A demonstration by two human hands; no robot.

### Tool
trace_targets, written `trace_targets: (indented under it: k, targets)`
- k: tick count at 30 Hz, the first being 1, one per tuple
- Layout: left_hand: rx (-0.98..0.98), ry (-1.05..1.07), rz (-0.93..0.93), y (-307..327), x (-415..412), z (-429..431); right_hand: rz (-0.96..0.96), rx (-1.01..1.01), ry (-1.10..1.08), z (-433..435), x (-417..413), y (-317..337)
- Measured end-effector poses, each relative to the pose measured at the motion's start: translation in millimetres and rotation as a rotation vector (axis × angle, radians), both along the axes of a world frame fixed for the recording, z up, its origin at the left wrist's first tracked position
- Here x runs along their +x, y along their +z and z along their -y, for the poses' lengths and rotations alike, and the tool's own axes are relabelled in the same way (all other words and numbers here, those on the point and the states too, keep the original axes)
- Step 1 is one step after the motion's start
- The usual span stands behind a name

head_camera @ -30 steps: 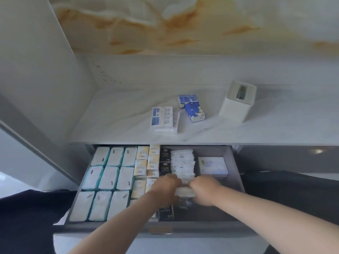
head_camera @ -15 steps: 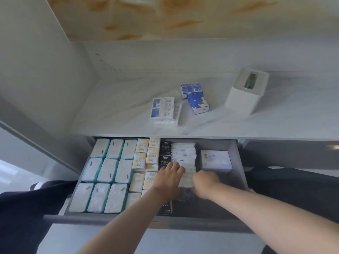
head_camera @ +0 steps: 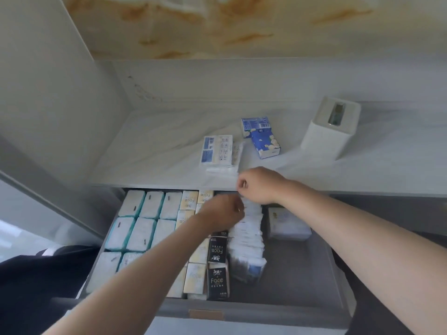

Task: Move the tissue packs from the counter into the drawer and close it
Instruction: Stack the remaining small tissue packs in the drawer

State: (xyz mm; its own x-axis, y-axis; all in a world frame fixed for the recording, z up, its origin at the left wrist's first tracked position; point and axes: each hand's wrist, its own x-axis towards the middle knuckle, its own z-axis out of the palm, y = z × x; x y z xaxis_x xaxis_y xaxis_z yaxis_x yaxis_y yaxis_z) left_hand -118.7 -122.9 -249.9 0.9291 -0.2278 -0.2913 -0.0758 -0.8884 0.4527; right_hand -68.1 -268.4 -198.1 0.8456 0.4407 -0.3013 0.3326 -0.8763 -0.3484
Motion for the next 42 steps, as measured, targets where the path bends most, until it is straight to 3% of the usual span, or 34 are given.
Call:
trace_targets:
  k: [3, 6, 11, 13, 16, 20, 25, 30, 35, 38, 42]
  targets:
    - [-0.075, 0.322, 0.301, 28.3, 35.2, -10.1, 0.017, 0.28, -0.186, -9.9, 27.1, -2.0]
    - [-0.208, 0.455, 0.415, 34.4, 67.9, -25.7, -0.012, 0.361, -0.338, -15.9, 47.7, -16.9]
    - [-0.061, 0.428, 0.06, 23.5, 105.6, -43.0, -0.249, 0.632, -0.582, -14.1, 62.3, -30.3]
    - [-0.161, 0.449, 0.016, 20.2, 109.9, -44.3, -0.377, 0.813, -0.683, -16.8, 64.0, -30.4]
    - [-0.375, 0.592, 0.092, 15.4, 107.4, -45.2, -0.508, 0.981, -0.807, -19.9, 67.6, -33.2]
    - [-0.465, 0.601, 0.069, 9.9, 98.0, -40.5, -0.543, 0.96, -0.859, -23.1, 68.4, -40.8]
    - [-0.713, 0.59, -0.124, 15.5, 79.0, -39.3, -0.514, 0.859, -0.775, -24.6, 57.1, -42.5]
    - [-0.832, 0.579, -0.081, 22.4, 55.2, -38.9, -0.528, 0.842, -0.655, -8.5, 40.0, -36.5]
    - [-0.802, 0.418, -0.056, 29.1, 24.8, -30.3, -0.533, 0.842, -0.526, 10.5, 6.1, -33.3]
    - [-0.835, 0.333, -0.124, 28.9, 6.4, -25.1, -0.652, 0.917, -0.488, 26.8, -14.2, -28.4]
    - [-0.832, 0.205, -0.266, 24.8, -18.1, -14.4, -0.703, 0.718, -0.429, 55.7, -40.0, -20.6]
